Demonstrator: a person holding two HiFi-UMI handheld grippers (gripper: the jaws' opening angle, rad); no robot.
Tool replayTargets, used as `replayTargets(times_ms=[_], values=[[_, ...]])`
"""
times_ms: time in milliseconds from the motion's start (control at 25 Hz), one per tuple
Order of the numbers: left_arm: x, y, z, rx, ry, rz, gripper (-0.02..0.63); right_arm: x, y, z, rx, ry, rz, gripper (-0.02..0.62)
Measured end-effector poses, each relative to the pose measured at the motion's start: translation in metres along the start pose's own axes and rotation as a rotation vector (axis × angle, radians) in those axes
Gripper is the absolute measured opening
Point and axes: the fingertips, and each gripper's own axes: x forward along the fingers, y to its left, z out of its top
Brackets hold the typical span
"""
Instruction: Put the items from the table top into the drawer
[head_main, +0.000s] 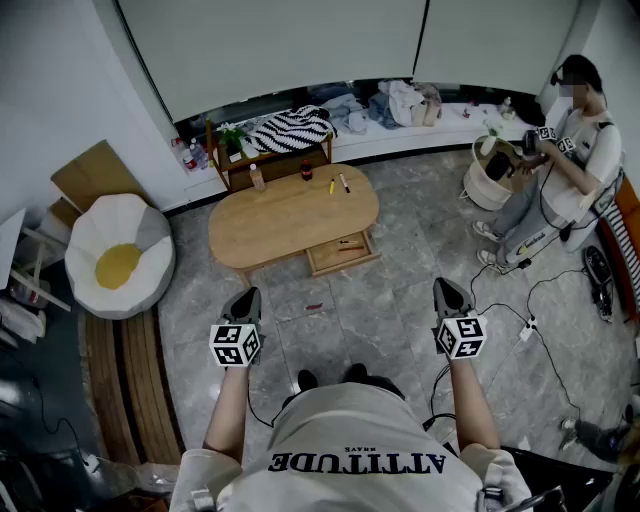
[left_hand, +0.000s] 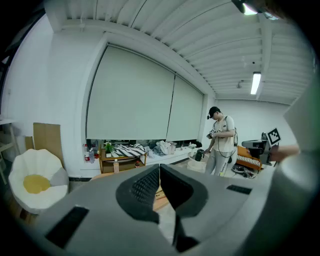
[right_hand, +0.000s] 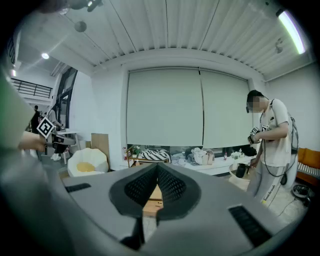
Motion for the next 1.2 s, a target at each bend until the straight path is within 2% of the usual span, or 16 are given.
replayTargets(times_ms=[760, 1200], values=[[0.016, -0.004, -0.007, -0.001, 0.016, 0.013, 0.021, 0.014, -0.009, -0.003, -0.013, 0.007, 0.019, 0.02], [0.034, -0.047, -0.01, 0.001, 0.008, 0.038, 0.021, 0.013, -0.046, -0.004, -0.054, -0.007, 0.063, 0.02]])
